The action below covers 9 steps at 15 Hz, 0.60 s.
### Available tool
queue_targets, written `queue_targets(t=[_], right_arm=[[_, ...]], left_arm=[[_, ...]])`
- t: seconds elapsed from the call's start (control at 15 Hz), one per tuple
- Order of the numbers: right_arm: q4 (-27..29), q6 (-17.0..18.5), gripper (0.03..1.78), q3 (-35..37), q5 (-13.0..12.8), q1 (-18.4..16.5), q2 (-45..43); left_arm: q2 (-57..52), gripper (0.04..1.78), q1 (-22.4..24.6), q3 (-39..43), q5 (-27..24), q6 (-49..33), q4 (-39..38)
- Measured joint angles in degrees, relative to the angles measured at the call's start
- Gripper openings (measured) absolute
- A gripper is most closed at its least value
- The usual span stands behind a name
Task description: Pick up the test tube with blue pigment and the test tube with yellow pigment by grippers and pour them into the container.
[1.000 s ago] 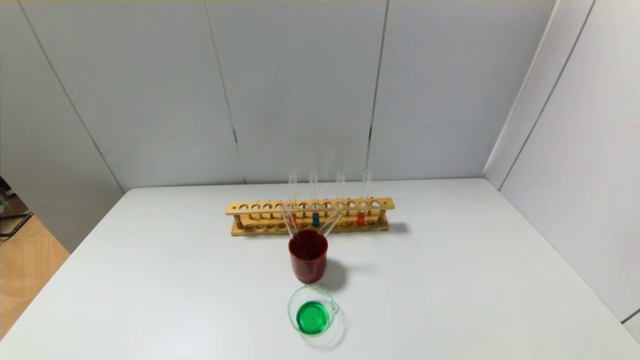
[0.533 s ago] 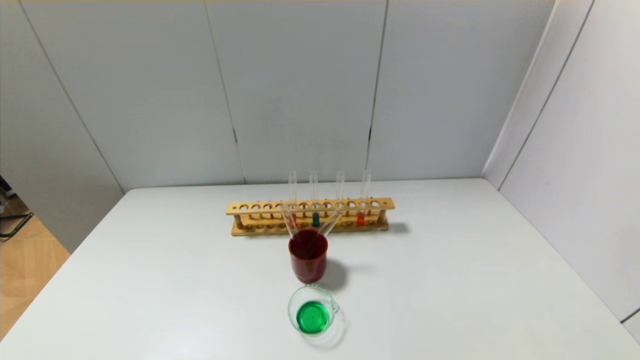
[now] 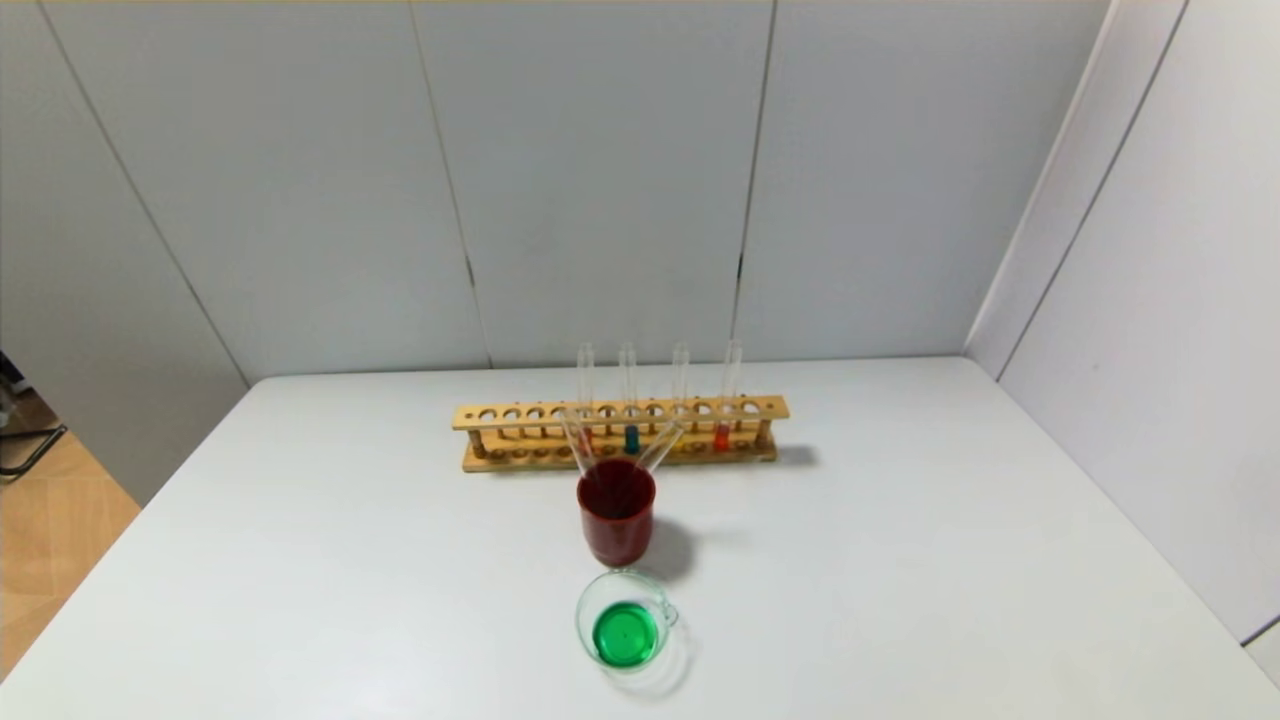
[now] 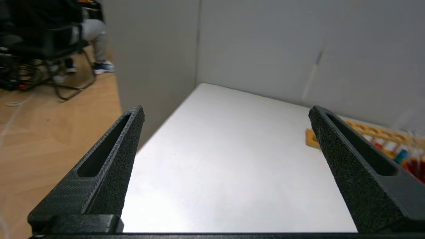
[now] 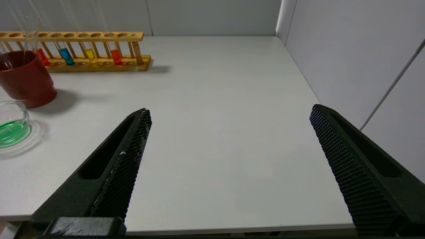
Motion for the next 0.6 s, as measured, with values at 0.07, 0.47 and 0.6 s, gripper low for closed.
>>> queue_targets(t=[0.07, 0.47, 0.6], right_arm=[[0.00, -0.02, 1.74, 0.00, 0.02, 0.02, 0.00], [0.00, 0.00, 1.74, 0.00, 0.00, 0.02, 0.00], [0.00, 0.02, 1.74, 0.00, 0.00, 0.02, 0.00]], left_arm=[[-0.35, 1.75, -0.02, 3.89, -2.73, 0.60, -2.22], [-0.79, 1.75, -0.07, 17.40, -12.48, 7.57, -16.82], [-0.79, 1.75, -0.07, 17.81, -15.32, 11.58, -17.29]])
